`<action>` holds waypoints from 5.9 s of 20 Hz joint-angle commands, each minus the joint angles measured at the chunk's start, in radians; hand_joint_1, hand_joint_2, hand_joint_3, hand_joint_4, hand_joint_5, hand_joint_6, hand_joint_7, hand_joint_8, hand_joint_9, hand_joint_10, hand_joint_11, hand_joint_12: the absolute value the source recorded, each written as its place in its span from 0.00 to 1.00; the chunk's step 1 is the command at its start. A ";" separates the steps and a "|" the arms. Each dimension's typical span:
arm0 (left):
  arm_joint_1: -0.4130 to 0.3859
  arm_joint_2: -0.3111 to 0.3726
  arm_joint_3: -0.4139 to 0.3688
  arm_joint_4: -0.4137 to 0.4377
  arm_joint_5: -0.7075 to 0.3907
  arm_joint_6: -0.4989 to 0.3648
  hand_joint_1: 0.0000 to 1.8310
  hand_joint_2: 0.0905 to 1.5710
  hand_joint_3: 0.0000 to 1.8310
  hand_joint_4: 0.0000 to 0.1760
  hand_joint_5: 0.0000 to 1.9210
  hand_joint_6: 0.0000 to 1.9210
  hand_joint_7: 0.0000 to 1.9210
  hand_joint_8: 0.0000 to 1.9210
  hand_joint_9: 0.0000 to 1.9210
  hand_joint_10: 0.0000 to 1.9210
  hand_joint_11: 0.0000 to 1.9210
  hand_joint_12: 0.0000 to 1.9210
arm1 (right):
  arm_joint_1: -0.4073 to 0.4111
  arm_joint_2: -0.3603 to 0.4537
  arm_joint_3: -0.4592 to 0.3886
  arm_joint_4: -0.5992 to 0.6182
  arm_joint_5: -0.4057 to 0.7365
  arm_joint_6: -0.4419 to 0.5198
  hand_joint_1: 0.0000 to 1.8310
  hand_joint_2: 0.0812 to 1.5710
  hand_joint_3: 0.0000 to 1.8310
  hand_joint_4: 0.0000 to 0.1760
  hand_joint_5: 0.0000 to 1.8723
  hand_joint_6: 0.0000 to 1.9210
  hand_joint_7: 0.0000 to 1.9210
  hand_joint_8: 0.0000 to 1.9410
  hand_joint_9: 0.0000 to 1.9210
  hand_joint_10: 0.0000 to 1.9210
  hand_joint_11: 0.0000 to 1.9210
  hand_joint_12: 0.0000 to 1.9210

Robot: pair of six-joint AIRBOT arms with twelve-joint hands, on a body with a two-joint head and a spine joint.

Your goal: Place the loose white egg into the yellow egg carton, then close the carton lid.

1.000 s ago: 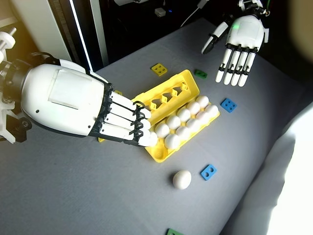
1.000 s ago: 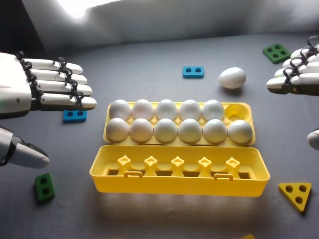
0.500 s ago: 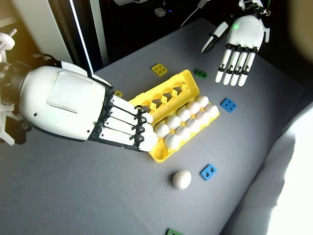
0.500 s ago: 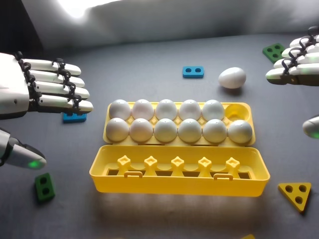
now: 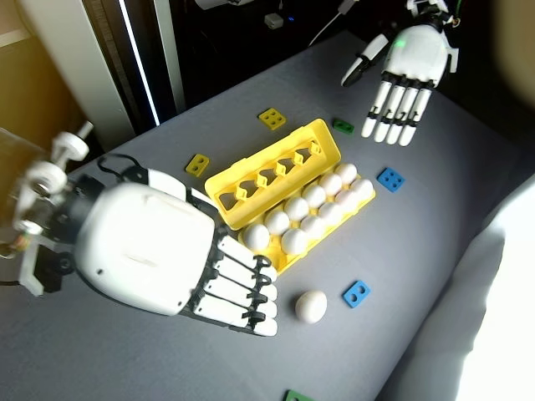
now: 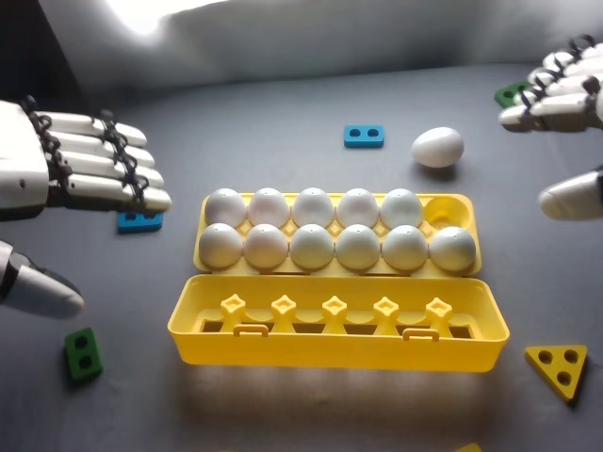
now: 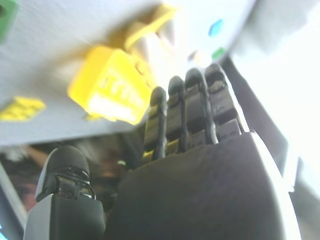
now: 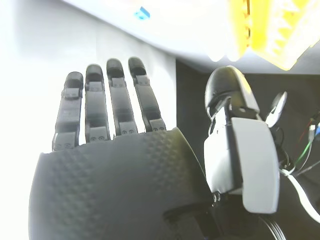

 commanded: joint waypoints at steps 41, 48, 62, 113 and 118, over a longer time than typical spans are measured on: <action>0.064 -0.040 0.136 0.164 -0.276 -0.111 0.00 0.72 0.00 0.00 0.12 0.00 0.12 0.00 0.10 0.00 0.00 0.16 | 0.033 -0.502 0.586 0.014 0.064 -0.205 0.44 0.50 0.00 1.00 0.39 0.01 0.00 0.00 0.00 0.00 0.00 0.00; 0.064 -0.047 0.138 0.180 -0.279 -0.133 0.00 0.73 0.00 0.00 0.13 0.00 0.13 0.00 0.11 0.00 0.00 0.18 | 0.034 -0.526 0.602 0.014 0.065 -0.204 0.47 0.49 0.00 1.00 0.44 0.02 0.00 0.00 0.00 0.00 0.00 0.00; 0.066 -0.049 0.137 0.199 -0.284 -0.168 0.00 0.73 0.00 0.00 0.13 0.00 0.13 0.00 0.10 0.00 0.00 0.17 | 0.037 -0.572 0.629 0.078 0.044 -0.182 0.49 0.48 0.00 1.00 0.53 0.02 0.01 0.00 0.00 0.00 0.00 0.00; 0.051 -0.056 0.133 0.219 -0.281 -0.180 0.00 0.74 0.00 0.00 0.13 0.00 0.13 0.00 0.11 0.00 0.00 0.18 | -0.014 -0.688 0.780 0.094 0.134 -0.183 0.46 0.46 0.00 0.78 0.56 0.01 0.03 0.00 0.00 0.00 0.00 0.00; 0.048 -0.055 0.131 0.220 -0.281 -0.180 0.00 0.75 0.00 0.00 0.14 0.00 0.14 0.00 0.11 0.00 0.00 0.18 | -0.014 -0.693 0.780 0.094 0.134 -0.183 0.46 0.47 0.00 1.00 0.55 0.00 0.03 0.00 0.00 0.00 0.00 0.00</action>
